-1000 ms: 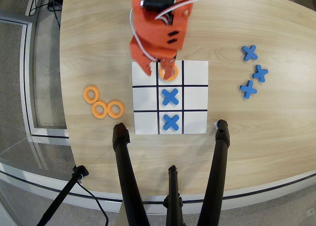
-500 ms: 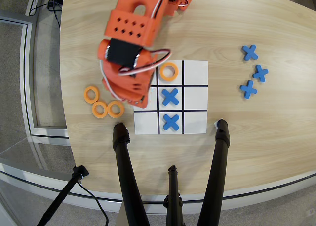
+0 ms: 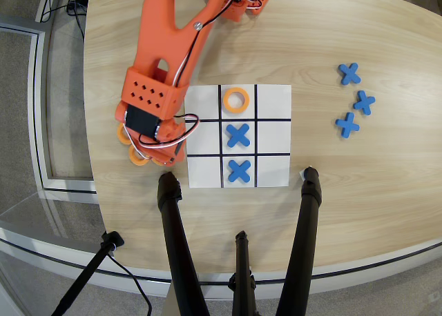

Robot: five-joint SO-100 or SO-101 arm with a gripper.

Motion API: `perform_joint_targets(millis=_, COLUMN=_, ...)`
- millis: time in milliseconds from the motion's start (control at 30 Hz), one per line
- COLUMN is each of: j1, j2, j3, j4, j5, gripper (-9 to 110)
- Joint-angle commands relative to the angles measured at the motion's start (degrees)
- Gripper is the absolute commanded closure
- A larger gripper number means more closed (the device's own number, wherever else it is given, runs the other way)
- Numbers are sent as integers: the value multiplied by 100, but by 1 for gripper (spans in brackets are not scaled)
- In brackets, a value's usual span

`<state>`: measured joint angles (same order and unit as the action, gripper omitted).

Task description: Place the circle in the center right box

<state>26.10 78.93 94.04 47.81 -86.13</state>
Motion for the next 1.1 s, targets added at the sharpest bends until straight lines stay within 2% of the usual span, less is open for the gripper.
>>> perform_joint_targets(millis=0, j1=88, j2=-220, j3=-431, j4=-62, j5=-35, gripper=83)
perform_joint_targets(millis=400, j1=149, j2=-1099, j3=-1230, j4=-44, j5=26, gripper=83)
perform_joint_targets(millis=1067, j1=-97, j2=-1608, j3=-1538, j4=-35, j5=325, gripper=83)
